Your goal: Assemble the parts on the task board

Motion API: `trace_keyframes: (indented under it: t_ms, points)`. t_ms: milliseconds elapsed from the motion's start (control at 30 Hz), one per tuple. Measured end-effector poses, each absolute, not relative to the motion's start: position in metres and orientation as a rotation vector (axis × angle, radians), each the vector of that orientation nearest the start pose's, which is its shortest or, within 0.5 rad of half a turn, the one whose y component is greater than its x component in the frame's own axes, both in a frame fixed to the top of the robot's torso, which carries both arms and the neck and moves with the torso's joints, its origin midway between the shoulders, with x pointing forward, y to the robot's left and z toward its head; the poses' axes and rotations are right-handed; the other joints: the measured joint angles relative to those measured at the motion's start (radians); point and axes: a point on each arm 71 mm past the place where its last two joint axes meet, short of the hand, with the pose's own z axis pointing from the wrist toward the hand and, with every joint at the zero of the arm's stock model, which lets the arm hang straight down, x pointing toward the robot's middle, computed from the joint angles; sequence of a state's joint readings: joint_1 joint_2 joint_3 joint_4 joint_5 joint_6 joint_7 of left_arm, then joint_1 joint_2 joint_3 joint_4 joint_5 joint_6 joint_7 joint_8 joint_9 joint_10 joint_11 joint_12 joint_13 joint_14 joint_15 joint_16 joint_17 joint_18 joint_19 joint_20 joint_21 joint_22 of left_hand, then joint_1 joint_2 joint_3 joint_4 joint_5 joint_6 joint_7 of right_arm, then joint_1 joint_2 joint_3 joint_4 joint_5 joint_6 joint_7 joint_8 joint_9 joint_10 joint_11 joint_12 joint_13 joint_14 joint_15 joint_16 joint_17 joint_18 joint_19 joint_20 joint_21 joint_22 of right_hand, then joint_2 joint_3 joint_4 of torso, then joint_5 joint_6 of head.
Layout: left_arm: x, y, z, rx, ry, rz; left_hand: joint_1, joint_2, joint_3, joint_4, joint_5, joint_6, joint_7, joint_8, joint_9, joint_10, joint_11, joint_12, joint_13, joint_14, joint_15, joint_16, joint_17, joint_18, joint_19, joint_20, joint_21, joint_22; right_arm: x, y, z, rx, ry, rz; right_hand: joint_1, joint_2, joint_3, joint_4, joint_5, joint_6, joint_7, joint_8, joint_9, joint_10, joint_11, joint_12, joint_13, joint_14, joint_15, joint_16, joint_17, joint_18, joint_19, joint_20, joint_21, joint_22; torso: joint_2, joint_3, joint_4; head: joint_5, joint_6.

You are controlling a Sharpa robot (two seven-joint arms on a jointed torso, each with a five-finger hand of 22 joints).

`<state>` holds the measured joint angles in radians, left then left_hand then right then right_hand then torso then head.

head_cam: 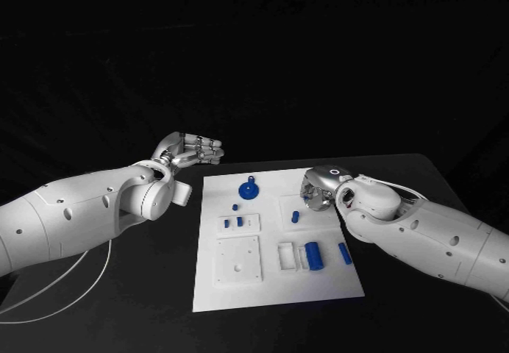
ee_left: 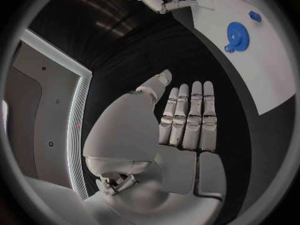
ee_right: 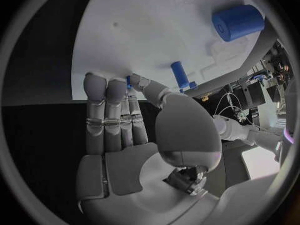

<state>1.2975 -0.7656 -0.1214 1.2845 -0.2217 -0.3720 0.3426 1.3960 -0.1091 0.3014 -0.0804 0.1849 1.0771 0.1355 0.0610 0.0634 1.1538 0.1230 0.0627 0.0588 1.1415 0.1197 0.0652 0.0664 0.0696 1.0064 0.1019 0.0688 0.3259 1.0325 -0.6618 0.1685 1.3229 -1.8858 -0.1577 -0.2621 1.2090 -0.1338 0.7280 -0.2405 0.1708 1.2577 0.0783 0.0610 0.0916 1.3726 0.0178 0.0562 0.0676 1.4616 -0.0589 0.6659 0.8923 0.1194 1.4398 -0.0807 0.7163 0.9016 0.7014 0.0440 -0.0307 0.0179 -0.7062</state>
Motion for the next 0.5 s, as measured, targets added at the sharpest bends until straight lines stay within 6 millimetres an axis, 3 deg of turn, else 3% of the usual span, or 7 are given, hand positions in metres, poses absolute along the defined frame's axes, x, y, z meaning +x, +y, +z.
trace_keyframes:
  t_ms: [500]
  points:
    - [0.545,0.252,-0.169,-0.882,1.409,-1.224,0.0,0.0,0.0,0.0,0.0,0.0,0.0,0.0,0.0,0.0,0.0,0.0,0.0,0.0,0.0,0.0,0.0,0.0,0.004,-0.004,0.0,-0.007,0.512,-0.18,-0.205,-0.281,1.602,0.343,0.0,0.0,0.015,0.007,-0.039,0.008,-0.006,-0.003,0.008,0.009,-0.002,0.005,-0.001,0.004,-0.004,0.005,-0.008,0.001,0.007,-0.007,-0.019,0.04,-0.002,0.0001,-0.0005,0.002,0.001]
